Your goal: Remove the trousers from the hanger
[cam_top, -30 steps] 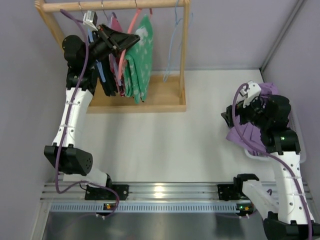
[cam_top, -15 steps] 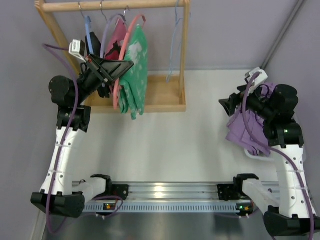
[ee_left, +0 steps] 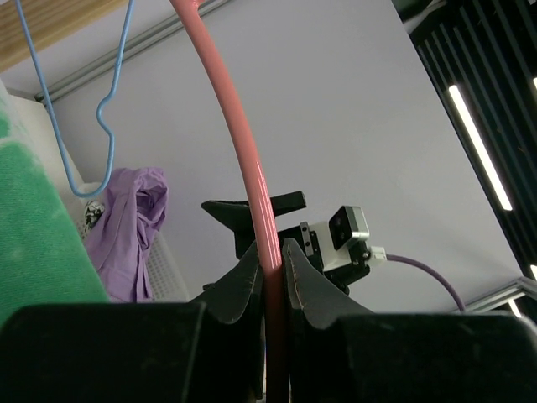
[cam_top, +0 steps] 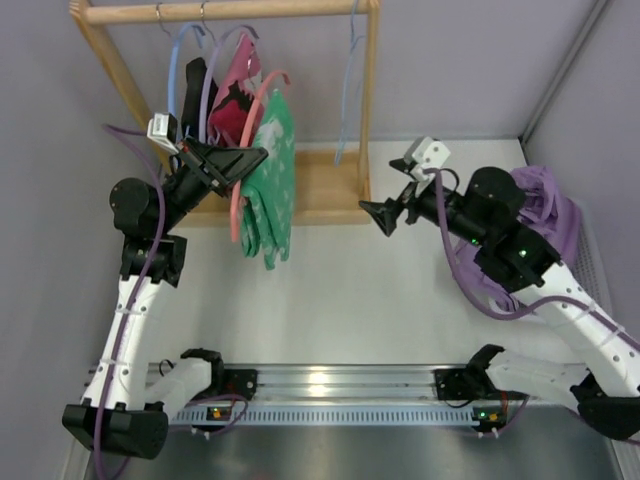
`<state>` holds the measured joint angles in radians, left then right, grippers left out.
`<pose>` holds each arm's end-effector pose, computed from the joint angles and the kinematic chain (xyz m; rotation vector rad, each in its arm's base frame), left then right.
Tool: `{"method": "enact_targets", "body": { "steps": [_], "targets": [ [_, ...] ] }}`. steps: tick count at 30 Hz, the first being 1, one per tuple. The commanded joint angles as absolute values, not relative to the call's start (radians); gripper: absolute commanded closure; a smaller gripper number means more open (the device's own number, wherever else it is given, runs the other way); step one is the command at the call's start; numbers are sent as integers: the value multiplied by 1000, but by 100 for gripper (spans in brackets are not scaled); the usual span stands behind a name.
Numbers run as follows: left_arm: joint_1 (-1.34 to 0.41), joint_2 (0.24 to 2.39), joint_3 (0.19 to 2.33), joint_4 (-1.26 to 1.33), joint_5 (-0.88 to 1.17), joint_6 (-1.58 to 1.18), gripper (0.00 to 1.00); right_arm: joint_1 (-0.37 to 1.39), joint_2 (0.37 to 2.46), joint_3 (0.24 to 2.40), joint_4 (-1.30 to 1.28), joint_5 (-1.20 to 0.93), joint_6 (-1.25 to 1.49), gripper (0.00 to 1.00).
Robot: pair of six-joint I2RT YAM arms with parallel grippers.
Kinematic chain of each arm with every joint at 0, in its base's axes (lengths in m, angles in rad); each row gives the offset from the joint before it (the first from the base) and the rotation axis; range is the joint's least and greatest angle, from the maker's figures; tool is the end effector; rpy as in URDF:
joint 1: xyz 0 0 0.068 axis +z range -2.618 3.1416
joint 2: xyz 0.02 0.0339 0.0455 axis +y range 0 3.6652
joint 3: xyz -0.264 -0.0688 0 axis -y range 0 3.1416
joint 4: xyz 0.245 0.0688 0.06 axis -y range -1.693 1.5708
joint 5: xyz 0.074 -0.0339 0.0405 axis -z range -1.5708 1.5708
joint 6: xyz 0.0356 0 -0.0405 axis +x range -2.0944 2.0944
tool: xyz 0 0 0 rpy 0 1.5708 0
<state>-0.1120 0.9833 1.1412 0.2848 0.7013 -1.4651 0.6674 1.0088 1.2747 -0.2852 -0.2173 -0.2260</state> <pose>0.1938 -0.0449 0.4744 -0.2196 1.4308 -1.7283 0.1592 0.1352 0.4571 -0.8479 1.3728 0.5153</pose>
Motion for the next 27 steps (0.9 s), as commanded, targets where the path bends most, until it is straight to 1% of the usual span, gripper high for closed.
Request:
{"method": "enact_targets", "body": {
  "steps": [1,2,3,5,6,12,14,19,27],
  "targets": [
    [-107,907,1151,514,641,-1474,100,845,1041,1266,-56,-19,-261,1],
    [-106,907,1147,514,641,-1473,100,882,1054,1264,-8,38,-264,1],
    [-104,905,1144,514,641,-1477,100,966,1066,1266,35,73,-271,1],
    [-104,902,1144,514,641,-1479,100,1047,1117,1278,70,173,-275,1],
    [-104,902,1146,511,641,-1477,100,1119,1133,1291,105,207,-285,1],
    [-104,894,1157,453,626,-1468,100,1310,1273,1327,218,435,-314,1],
    [-106,891,1161,413,612,-1468,100,1336,1319,1338,222,492,-301,1],
    [-106,890,1158,379,598,-1485,100,1393,1383,1353,252,535,-295,1],
    [-112,894,1180,379,604,-1499,100,1341,1508,1454,281,621,-230,2]
  ]
}}
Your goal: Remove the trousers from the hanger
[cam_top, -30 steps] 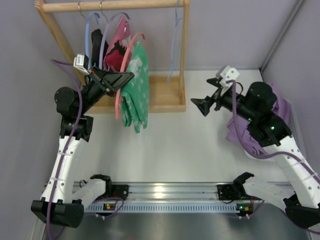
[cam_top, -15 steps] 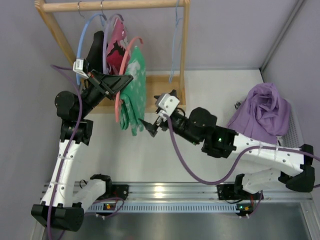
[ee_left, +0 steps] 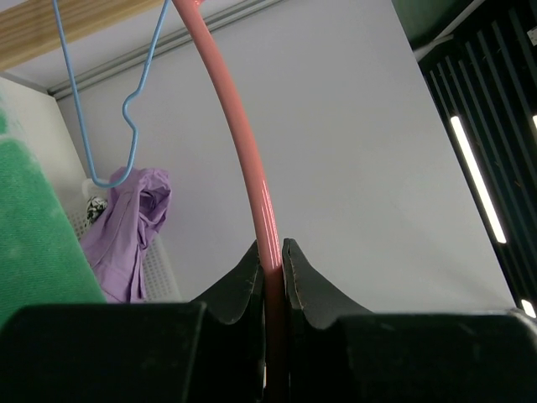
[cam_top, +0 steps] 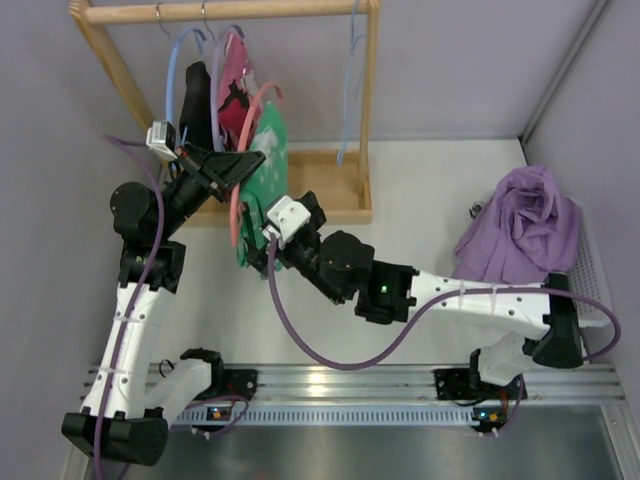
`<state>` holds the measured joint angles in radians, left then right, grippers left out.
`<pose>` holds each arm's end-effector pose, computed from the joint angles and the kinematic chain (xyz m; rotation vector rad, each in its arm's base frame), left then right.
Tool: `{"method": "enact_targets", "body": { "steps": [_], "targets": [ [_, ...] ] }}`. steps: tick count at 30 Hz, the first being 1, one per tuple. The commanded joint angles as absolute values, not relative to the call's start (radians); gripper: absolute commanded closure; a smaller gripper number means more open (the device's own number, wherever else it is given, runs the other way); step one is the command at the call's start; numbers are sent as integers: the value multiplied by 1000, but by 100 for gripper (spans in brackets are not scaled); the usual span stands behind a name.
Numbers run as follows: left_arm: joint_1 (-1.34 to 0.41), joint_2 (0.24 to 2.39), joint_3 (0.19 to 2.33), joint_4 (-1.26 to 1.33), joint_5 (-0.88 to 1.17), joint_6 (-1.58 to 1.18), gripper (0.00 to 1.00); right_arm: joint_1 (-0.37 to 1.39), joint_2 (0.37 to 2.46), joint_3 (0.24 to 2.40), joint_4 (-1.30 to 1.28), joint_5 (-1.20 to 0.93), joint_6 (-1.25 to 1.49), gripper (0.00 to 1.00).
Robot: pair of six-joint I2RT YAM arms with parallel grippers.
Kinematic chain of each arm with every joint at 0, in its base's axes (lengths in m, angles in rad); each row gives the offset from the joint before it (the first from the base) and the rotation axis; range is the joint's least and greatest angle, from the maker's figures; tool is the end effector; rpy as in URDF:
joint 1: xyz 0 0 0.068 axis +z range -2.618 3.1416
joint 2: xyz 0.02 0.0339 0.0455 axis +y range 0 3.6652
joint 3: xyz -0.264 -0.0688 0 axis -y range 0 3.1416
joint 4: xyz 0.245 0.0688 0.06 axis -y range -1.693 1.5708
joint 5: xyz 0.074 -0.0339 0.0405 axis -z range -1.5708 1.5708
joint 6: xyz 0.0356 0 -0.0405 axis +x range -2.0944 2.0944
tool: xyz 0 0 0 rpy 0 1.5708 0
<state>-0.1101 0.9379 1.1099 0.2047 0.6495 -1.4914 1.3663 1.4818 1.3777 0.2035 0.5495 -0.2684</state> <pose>0.1866 -0.0423 0.4651 -0.3414 1.4529 -1.7258 0.0893 0.3392 0.4210 -0.7418 1.3093 0.4827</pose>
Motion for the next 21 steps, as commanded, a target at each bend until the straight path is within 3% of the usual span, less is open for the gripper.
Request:
{"method": "enact_targets", "body": {
  "steps": [1,13,21],
  "targets": [
    [-113,896,1183,379,604,-1500,100,1326,1531,1466,272,626,-212,5],
    [-115,902,1224,379,592,-1520,100,1193,1635,1575,245,637,-176,21],
    [-115,913,1239,379,586,-1531,100,1181,1629,1526,258,609,-210,15]
  ]
}}
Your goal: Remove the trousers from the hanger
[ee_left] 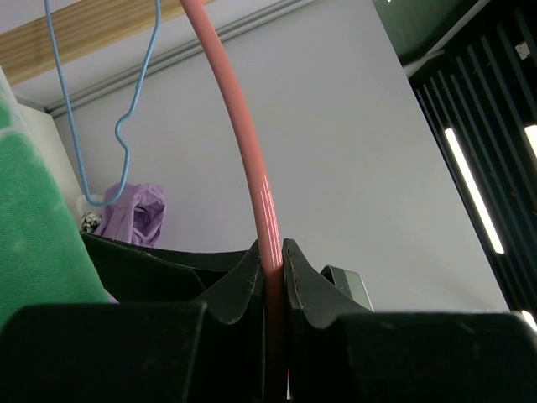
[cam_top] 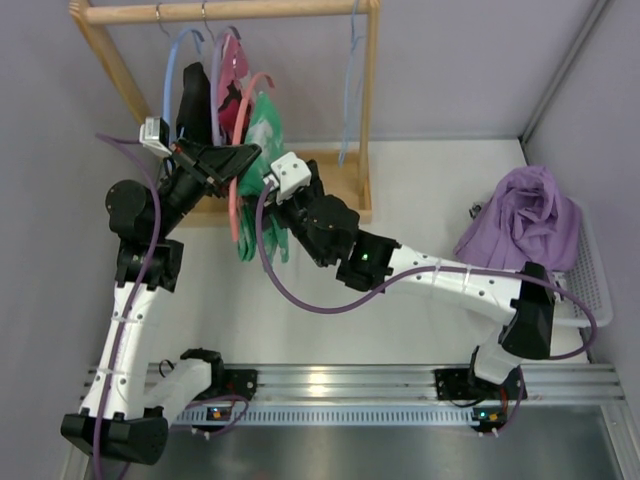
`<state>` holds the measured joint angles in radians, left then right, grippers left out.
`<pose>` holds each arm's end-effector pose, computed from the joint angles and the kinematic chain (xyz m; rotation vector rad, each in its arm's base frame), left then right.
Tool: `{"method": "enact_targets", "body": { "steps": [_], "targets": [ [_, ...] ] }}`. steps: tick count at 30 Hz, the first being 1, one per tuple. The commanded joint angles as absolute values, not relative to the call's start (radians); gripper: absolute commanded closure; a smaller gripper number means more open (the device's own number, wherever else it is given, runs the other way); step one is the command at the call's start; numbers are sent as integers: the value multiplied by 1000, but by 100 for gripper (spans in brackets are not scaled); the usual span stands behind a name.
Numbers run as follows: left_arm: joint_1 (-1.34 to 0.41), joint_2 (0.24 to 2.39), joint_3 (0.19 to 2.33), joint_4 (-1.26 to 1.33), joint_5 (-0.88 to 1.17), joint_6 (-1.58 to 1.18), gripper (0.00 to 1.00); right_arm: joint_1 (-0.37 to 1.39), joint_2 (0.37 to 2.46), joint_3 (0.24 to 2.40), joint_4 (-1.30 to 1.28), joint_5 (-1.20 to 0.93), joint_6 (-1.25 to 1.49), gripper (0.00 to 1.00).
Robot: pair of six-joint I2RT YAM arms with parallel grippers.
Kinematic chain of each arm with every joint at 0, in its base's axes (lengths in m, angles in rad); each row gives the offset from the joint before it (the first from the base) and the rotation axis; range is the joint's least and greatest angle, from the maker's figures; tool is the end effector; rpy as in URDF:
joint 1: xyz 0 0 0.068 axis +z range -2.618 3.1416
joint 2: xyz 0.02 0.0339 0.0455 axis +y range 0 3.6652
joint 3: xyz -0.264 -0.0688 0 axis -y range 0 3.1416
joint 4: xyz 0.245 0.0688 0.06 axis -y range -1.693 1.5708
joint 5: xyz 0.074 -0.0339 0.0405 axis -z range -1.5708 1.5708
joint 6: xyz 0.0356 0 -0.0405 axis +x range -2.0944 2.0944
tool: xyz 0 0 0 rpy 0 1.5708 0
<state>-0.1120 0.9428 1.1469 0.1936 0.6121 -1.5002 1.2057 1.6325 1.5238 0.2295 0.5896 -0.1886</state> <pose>0.1843 -0.0413 0.4755 -0.3612 1.4130 -1.7183 0.1574 0.3565 0.4225 -0.5321 1.3843 0.3989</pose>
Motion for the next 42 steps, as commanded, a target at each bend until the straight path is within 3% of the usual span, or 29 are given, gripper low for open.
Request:
{"method": "enact_targets", "body": {
  "steps": [1,3,6,8,9,15,23,29,33,39,42],
  "targets": [
    [-115,914,1241,379,587,-1531,100,1181,1628,1522,258,609,-210,19],
    [-115,914,1244,379,591,-1534,100,1180,1631,1516,270,612,-224,32],
    [-115,914,1247,379,594,-1536,100,1155,1638,1528,276,618,-227,44],
    [-115,913,1246,379,594,-1536,100,1135,1641,1545,262,611,-224,57],
    [-115,913,1246,379,592,-1536,100,1128,1637,1548,258,606,-219,68],
    [-115,908,1238,376,592,-1536,100,1118,1600,1552,218,535,-222,100],
    [-115,923,1235,362,589,-1549,100,1118,1555,1526,210,465,-222,96],
    [-117,951,1262,362,586,-1555,100,1132,1601,1464,308,489,-244,80],
    [-118,968,1287,362,586,-1555,100,1137,1650,1486,339,514,-241,51],
    [-121,982,1302,362,577,-1563,100,1140,1701,1525,388,517,-241,35],
    [-121,985,1304,362,575,-1566,100,1147,1715,1531,397,514,-244,32]
  ]
}}
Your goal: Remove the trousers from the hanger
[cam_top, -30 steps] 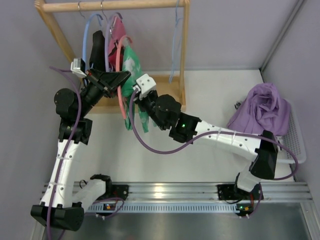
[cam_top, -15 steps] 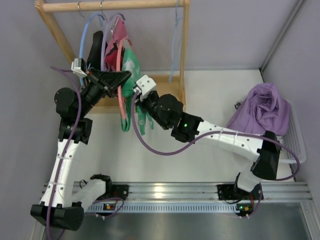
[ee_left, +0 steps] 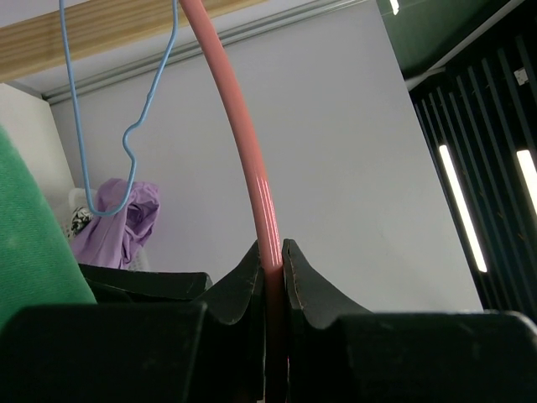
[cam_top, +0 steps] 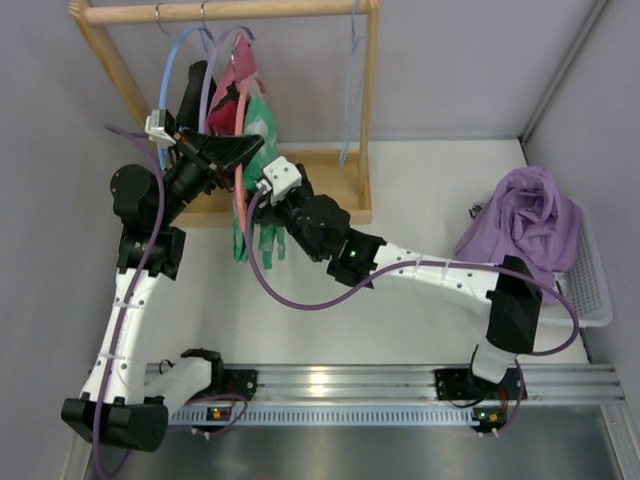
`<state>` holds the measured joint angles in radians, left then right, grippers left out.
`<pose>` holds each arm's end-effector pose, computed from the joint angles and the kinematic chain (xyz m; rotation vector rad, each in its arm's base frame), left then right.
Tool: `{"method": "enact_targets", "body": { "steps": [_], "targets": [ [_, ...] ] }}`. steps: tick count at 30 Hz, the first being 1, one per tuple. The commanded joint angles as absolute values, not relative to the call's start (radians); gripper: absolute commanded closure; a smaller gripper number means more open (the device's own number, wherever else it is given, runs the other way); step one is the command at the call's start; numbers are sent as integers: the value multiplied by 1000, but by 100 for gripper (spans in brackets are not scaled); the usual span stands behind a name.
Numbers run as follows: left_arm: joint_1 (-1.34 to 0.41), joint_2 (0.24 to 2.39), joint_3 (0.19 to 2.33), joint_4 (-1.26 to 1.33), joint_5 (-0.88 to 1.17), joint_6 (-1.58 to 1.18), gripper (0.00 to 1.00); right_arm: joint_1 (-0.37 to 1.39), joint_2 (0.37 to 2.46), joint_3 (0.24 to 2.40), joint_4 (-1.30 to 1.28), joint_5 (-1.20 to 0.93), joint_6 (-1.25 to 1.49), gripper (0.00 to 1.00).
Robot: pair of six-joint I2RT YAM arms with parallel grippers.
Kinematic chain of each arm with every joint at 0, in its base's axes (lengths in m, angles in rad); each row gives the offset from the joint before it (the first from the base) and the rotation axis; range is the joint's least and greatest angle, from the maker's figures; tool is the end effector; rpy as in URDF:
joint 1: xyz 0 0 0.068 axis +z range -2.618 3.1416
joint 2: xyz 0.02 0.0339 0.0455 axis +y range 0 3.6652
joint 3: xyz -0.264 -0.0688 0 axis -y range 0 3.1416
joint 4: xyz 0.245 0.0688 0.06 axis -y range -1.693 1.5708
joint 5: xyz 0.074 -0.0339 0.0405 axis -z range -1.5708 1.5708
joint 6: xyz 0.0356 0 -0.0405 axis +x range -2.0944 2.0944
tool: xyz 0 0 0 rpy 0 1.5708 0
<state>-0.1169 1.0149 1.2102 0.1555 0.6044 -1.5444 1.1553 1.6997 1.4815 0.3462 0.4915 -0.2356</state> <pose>0.2026 -0.0442 0.4796 -0.4389 1.4486 -1.7510 0.1811 0.3689 0.3943 -0.5963 1.3438 0.3956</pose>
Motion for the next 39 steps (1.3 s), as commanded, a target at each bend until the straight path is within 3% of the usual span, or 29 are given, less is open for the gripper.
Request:
{"method": "enact_targets", "body": {
  "steps": [1,10,11,12,17,39],
  "targets": [
    [-121,988,1307,362,577,-1566,100,1147,1717,1534,399,523,-245,32],
    [-121,977,1299,356,583,-1568,100,1124,1753,1585,449,624,-250,60],
    [-121,974,1295,356,581,-1566,100,1120,1755,1591,452,615,-255,66],
    [-121,970,1290,356,584,-1563,100,1118,1756,1595,454,608,-258,79],
    [-121,957,1255,308,583,-1545,100,1109,1709,1609,419,575,-253,100],
    [-121,877,976,152,603,-1353,100,1094,1424,1666,281,443,-287,100]
  ]
}}
